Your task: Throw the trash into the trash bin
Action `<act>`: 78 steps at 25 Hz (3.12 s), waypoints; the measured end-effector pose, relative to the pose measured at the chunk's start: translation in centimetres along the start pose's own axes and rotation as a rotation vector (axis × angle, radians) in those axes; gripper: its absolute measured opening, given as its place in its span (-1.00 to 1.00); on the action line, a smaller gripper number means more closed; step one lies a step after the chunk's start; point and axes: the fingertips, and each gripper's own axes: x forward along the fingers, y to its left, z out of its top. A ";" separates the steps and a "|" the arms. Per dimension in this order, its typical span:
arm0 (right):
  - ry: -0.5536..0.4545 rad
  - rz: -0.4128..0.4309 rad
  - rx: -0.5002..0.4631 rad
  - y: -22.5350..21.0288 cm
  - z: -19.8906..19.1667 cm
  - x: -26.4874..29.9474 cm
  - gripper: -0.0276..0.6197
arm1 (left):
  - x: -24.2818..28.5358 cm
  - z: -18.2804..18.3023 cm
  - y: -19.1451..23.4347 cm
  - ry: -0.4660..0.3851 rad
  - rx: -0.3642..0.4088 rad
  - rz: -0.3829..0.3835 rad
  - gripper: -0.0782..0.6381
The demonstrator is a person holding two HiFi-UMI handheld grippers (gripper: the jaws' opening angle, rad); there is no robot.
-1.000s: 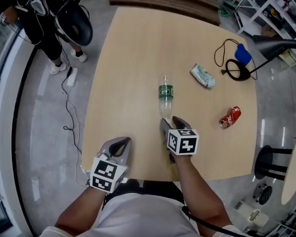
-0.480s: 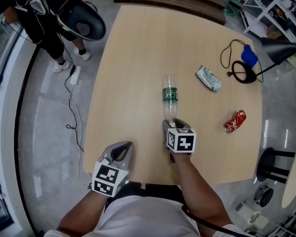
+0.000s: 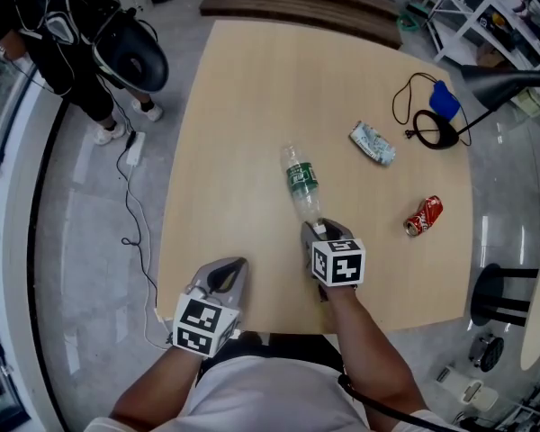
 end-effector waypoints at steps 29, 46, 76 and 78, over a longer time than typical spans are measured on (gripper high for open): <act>-0.413 -0.113 0.142 3.9 -7.8 -28.8 -0.44 | -3.5 3.8 -14.3 -0.194 0.276 -0.381 -0.76; -0.546 -0.373 0.312 -4.3 -17.0 -42.6 -0.44 | 0.9 4.3 -34.3 -0.150 0.463 -0.689 -0.76; -0.729 -0.912 0.804 -11.5 -44.8 -65.1 -0.44 | 0.8 -7.1 -70.2 0.043 0.829 -1.229 -0.76; -0.744 -0.935 0.845 -11.3 -45.8 -65.4 -0.44 | 0.6 -7.8 -71.4 0.058 0.845 -1.264 -0.76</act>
